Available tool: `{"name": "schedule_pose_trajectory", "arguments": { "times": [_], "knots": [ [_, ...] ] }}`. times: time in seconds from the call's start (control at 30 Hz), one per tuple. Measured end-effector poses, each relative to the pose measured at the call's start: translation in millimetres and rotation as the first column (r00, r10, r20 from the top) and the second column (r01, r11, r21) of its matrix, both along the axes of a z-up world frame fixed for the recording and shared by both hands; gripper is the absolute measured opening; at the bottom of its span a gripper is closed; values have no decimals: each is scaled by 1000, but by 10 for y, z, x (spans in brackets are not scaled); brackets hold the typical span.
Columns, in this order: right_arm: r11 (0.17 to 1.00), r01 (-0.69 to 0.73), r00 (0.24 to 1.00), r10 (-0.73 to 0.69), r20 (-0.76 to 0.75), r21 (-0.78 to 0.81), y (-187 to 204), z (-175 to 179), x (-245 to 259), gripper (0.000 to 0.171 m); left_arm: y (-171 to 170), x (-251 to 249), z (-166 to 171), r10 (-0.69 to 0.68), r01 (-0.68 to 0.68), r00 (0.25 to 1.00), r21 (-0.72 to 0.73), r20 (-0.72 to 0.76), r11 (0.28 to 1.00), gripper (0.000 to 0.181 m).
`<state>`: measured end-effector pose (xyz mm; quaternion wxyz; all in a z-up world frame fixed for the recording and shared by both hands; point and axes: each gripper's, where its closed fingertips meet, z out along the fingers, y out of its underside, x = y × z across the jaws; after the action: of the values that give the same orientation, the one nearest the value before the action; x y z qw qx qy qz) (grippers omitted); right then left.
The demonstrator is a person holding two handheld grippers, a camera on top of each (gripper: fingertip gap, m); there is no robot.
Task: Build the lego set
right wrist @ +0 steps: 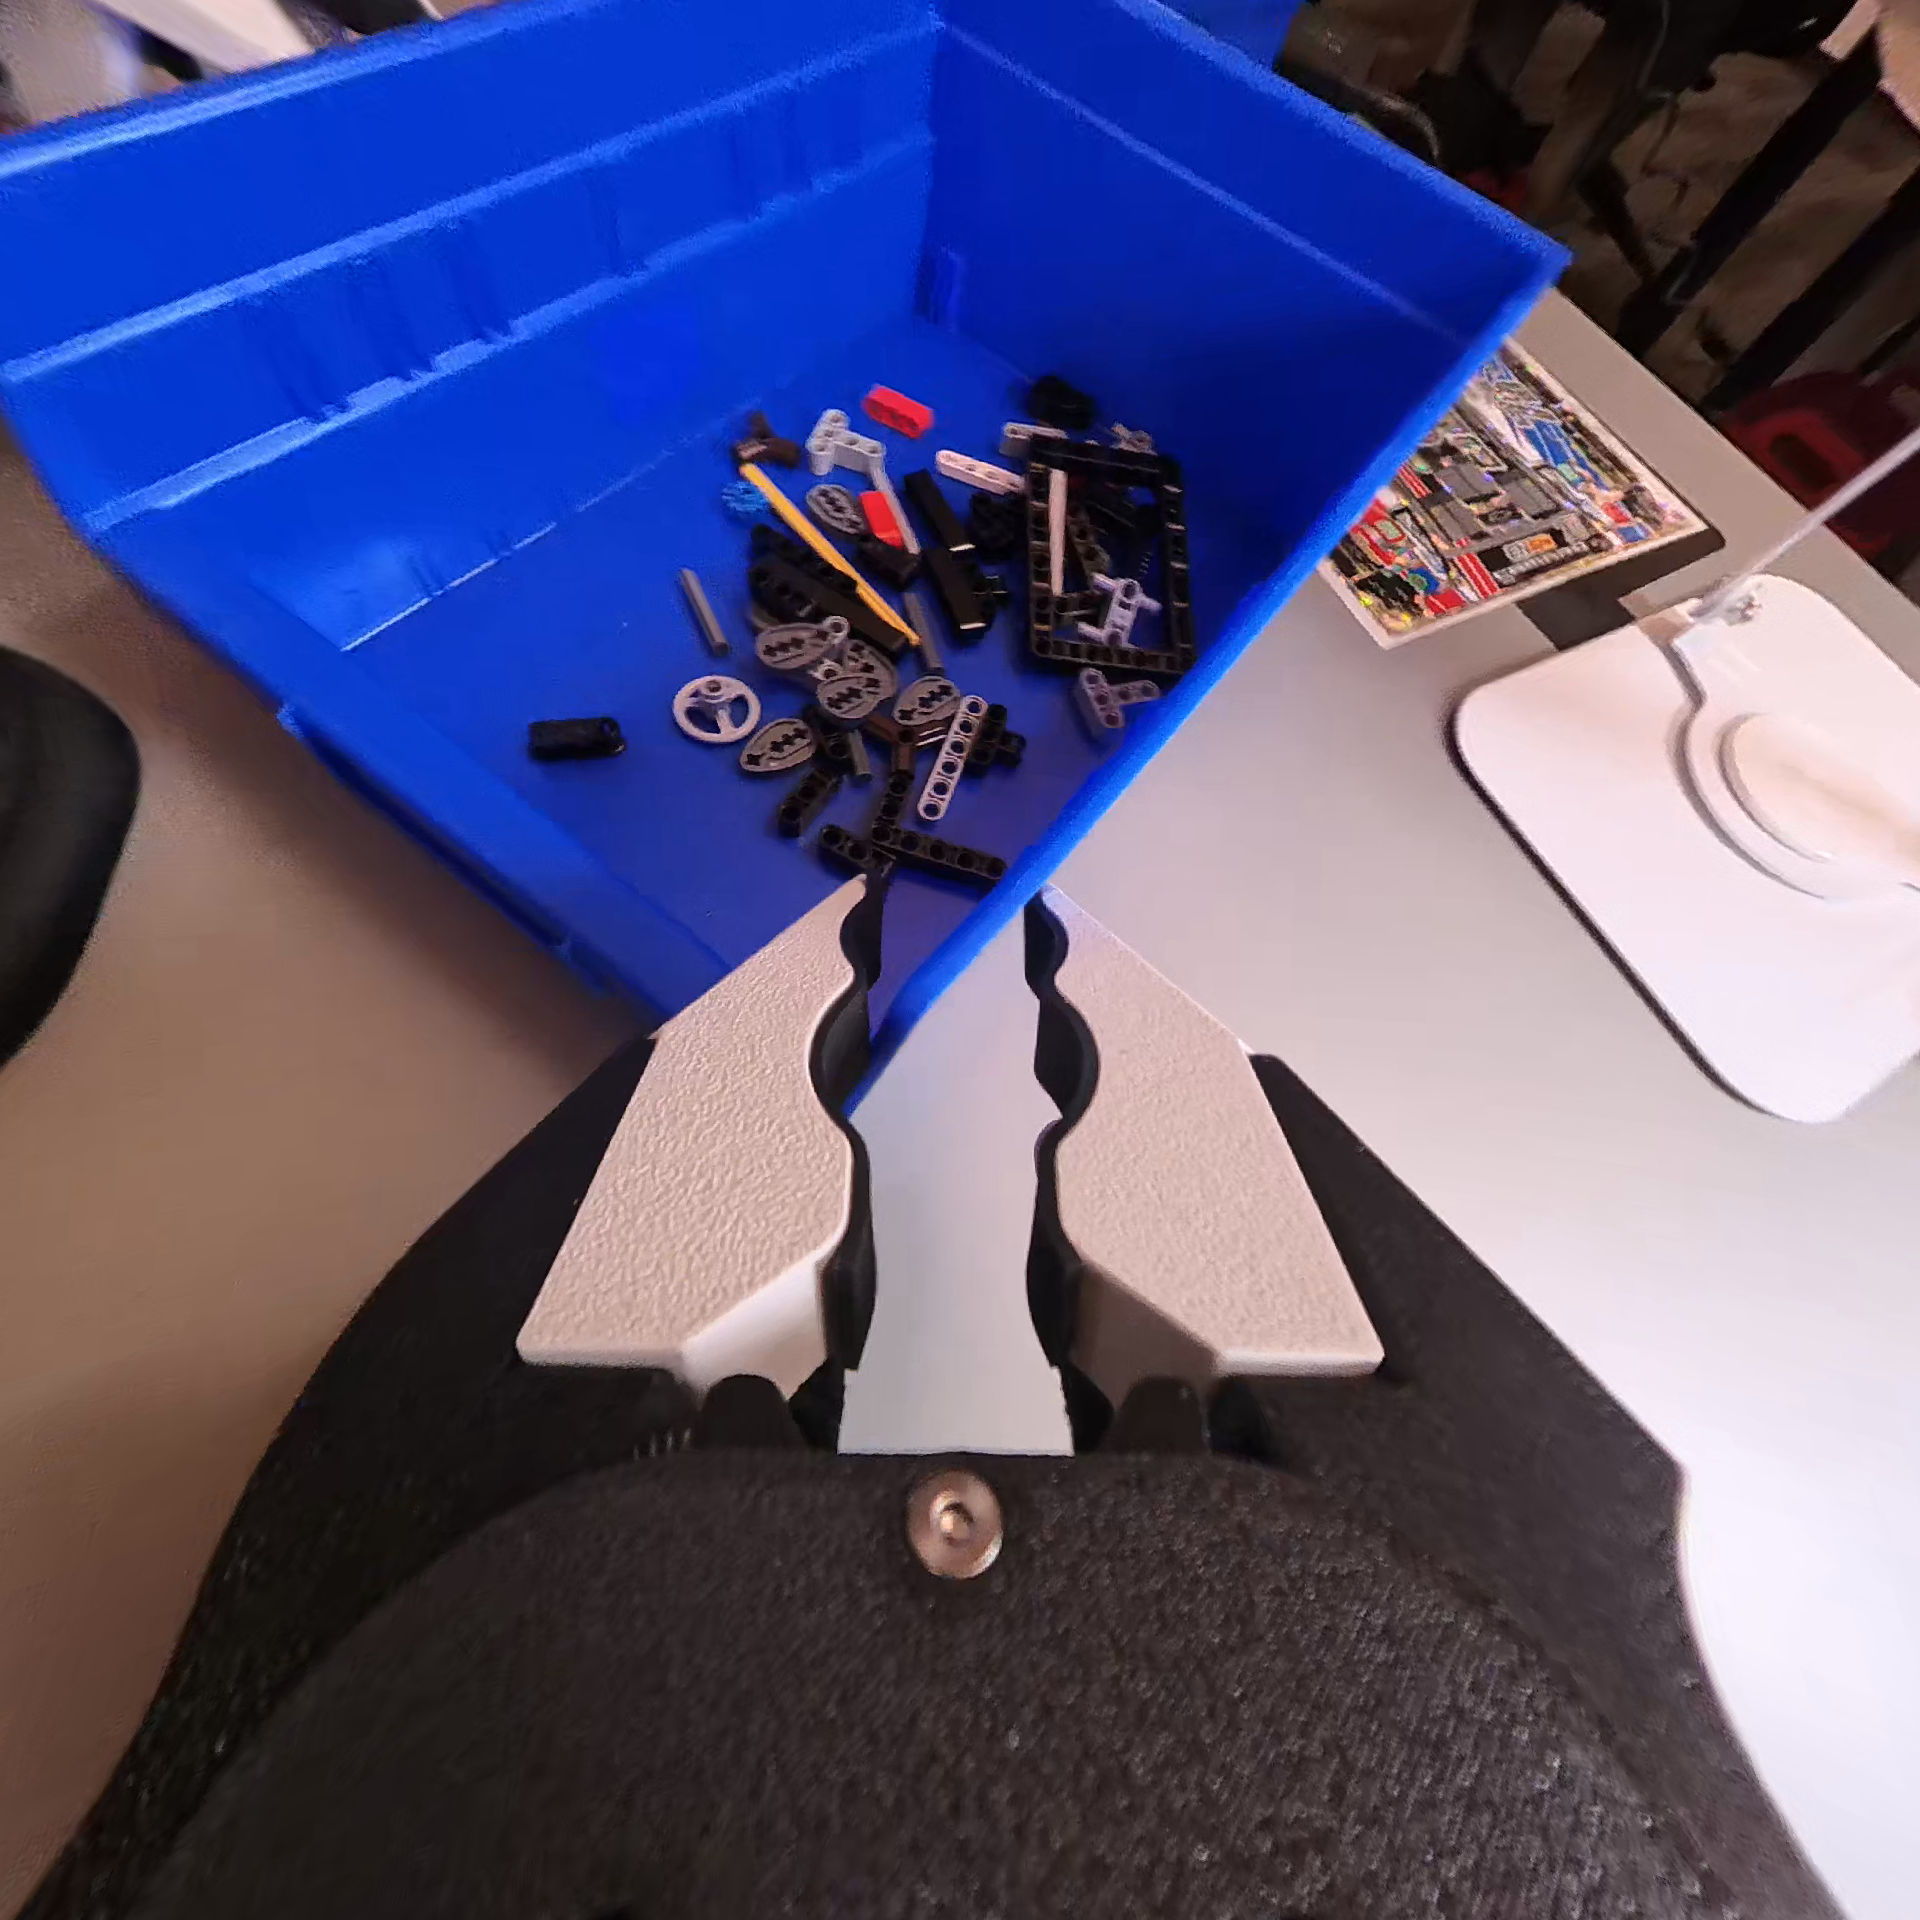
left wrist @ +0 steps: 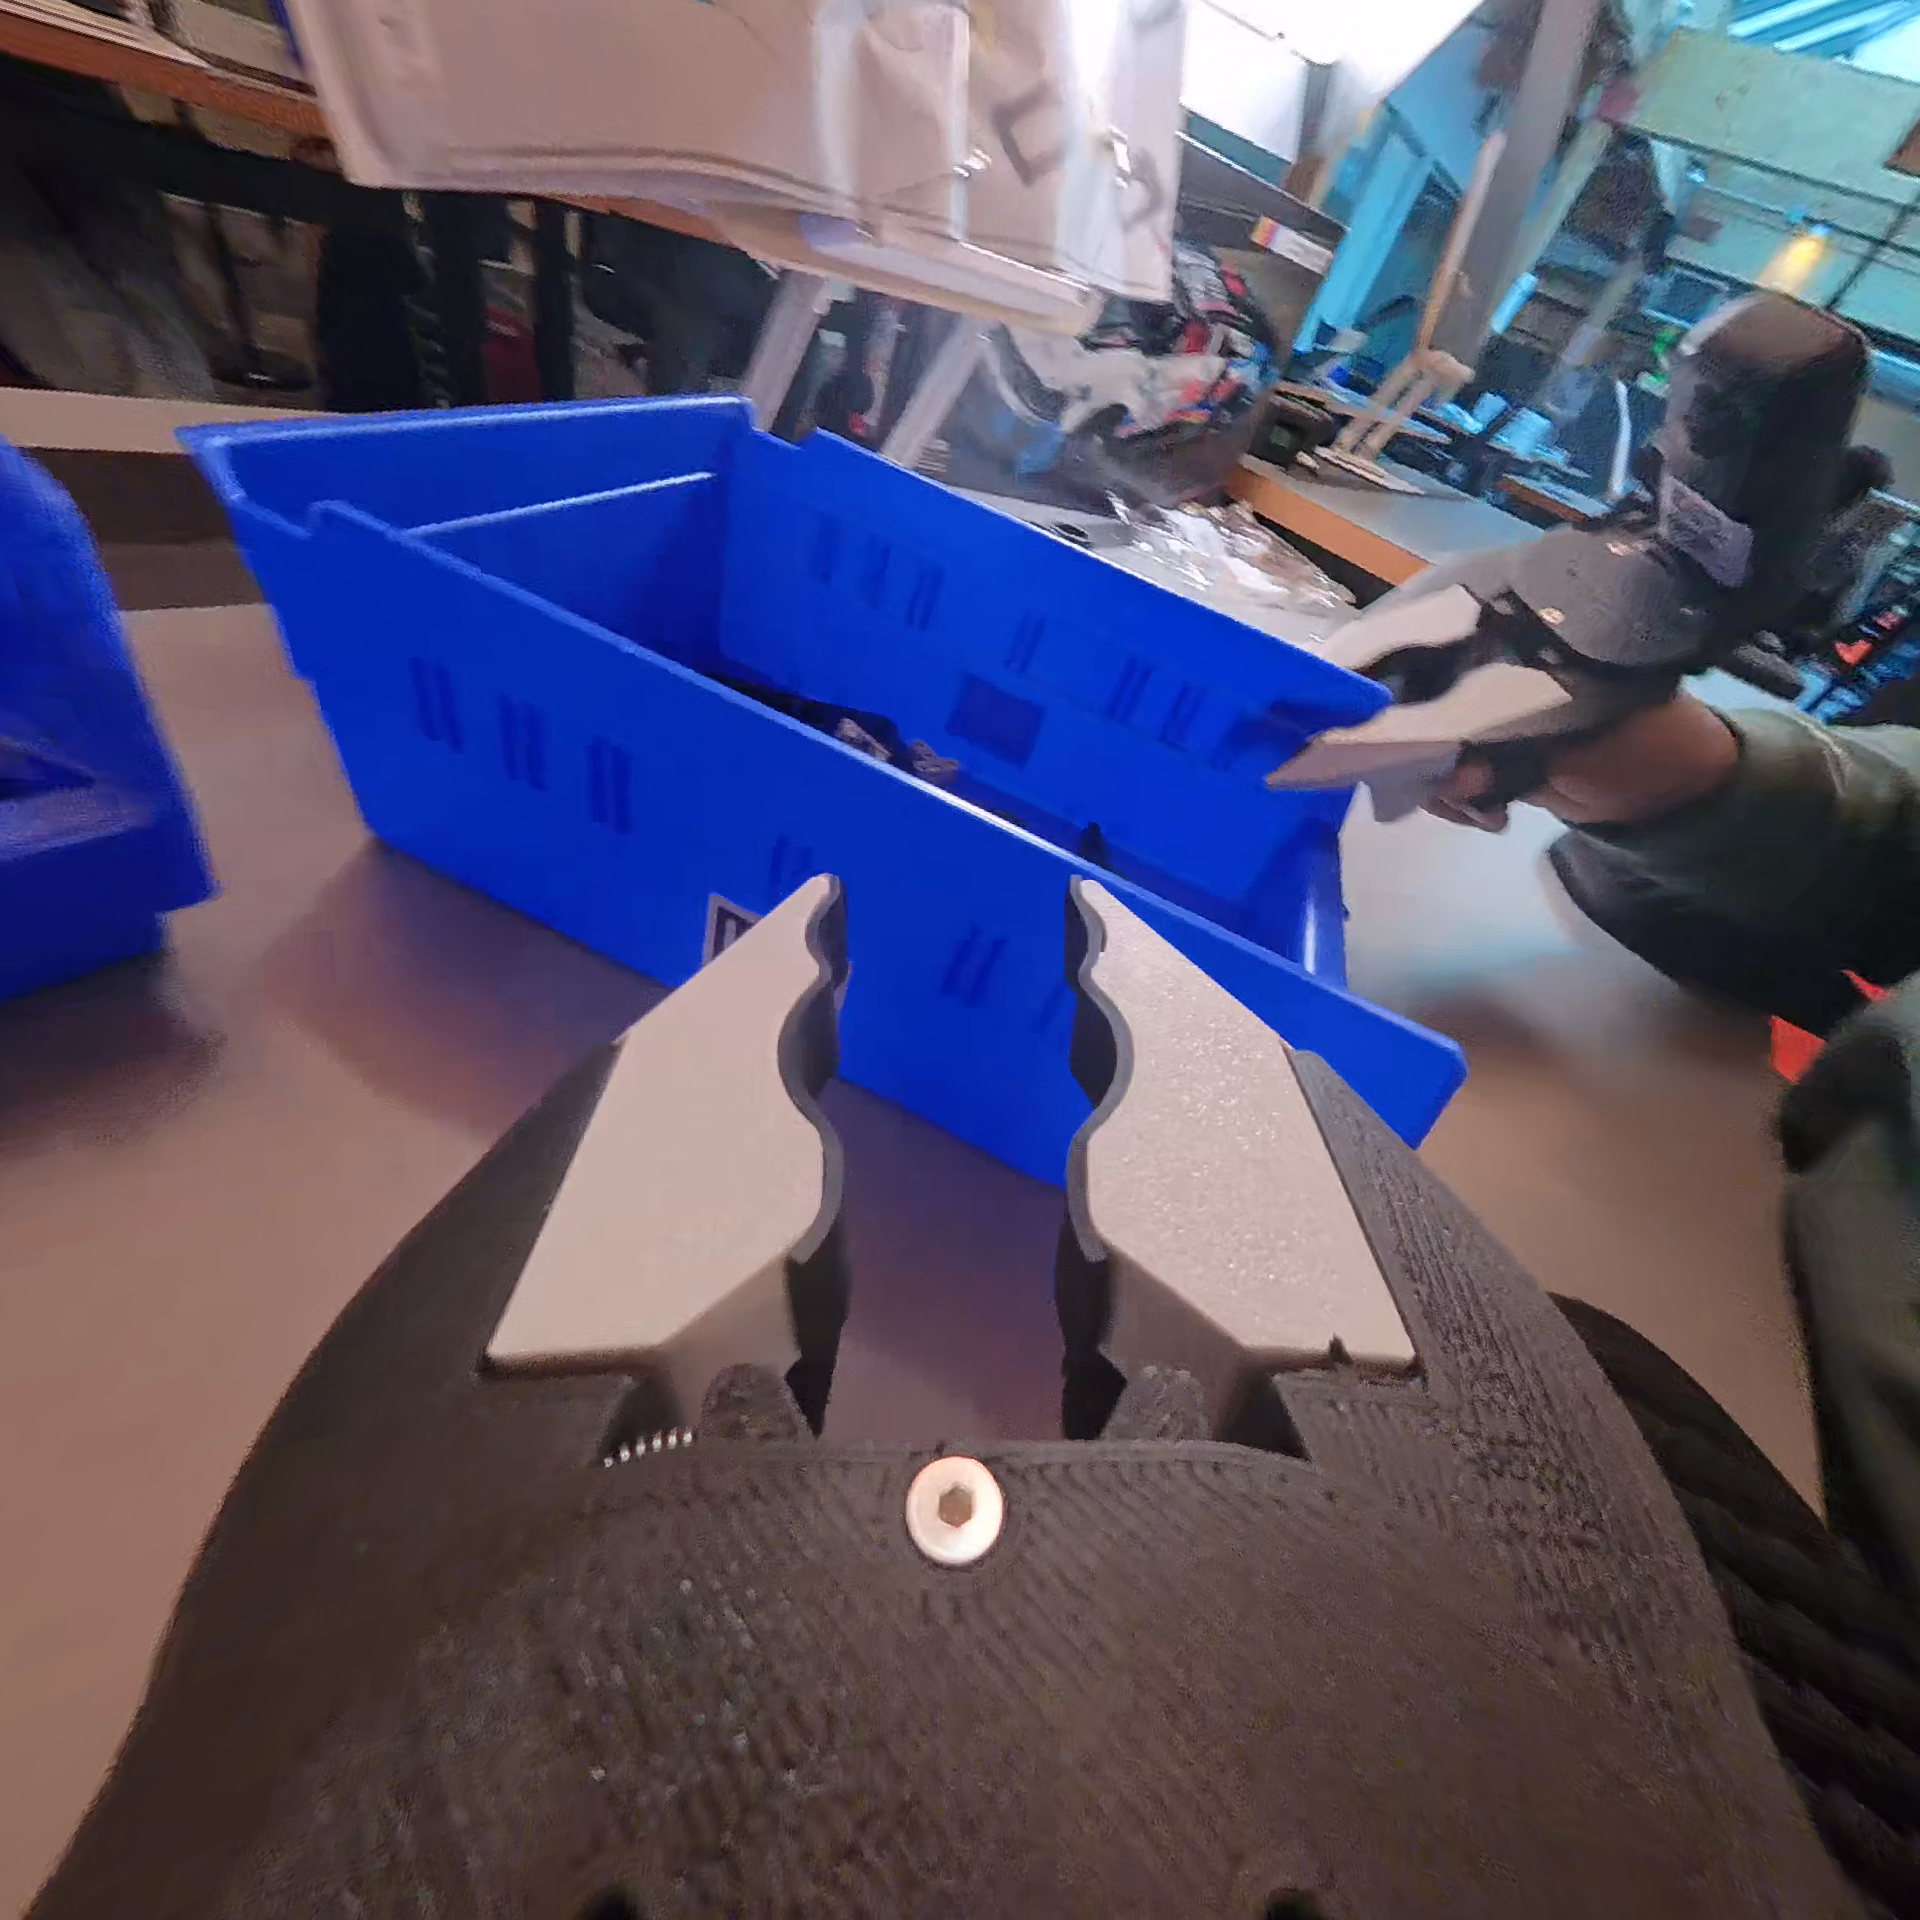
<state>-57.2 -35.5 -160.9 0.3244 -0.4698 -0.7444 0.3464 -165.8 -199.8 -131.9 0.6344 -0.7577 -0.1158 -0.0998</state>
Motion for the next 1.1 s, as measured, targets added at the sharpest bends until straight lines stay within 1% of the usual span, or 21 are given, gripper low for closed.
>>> {"name": "schedule_pose_trajectory", "arguments": {
  "times": [0.1,0.2,0.3,0.43,0.57,0.63,0.73,0.77,0.83,0.87,0.93,1.0,1.1],
  "knots": [
    [1000,-7,1000,7,-26,14,-80,-7,-204,28,4,-334,-12,83,-83,997,-17,6,996,32],
    [999,-24,999,25,-29,23,-184,-7,-362,32,-16,-533,-1,137,-138,990,-43,-30,990,17],
    [999,-39,999,40,-30,30,-273,-8,-464,33,-86,-651,6,172,-178,982,-65,-83,982,15],
    [998,-54,998,55,-41,24,-338,-6,-542,33,-180,-682,2,183,-186,981,-53,-69,981,15],
    [998,-66,997,67,-43,22,-349,-11,-556,34,-237,-620,-64,177,-183,981,-72,-80,980,17],
    [997,-73,996,74,-44,24,-338,-14,-552,34,-258,-610,-66,181,-188,979,-76,-93,979,24],
    [997,-82,995,82,-48,11,-317,-11,-546,34,-308,-647,-26,195,-204,974,-74,-114,976,47],
    [996,-86,995,86,-48,5,-315,-10,-544,35,-334,-691,-21,211,-223,968,-81,-136,971,51],
    [996,-91,995,91,-47,4,-304,-10,-533,35,-429,-899,-72,269,-314,927,-147,-261,938,51],
    [996,-92,995,93,-46,6,-292,-8,-524,34,-496,-1049,-117,283,-368,892,-201,-352,908,52],
    [995,-98,994,98,-43,9,-274,-8,-506,34,-635,-1403,-222,272,-473,814,-316,-513,822,54],
    [994,-106,994,106,-40,6,-271,-9,-493,34,-678,-1676,-359,204,-505,789,-422,-580,753,61],
    [993,-115,992,115,-43,3,-270,-9,-476,34,-595,-1927,-513,26,-492,750,-532,-660,689,67]
  ]
}}
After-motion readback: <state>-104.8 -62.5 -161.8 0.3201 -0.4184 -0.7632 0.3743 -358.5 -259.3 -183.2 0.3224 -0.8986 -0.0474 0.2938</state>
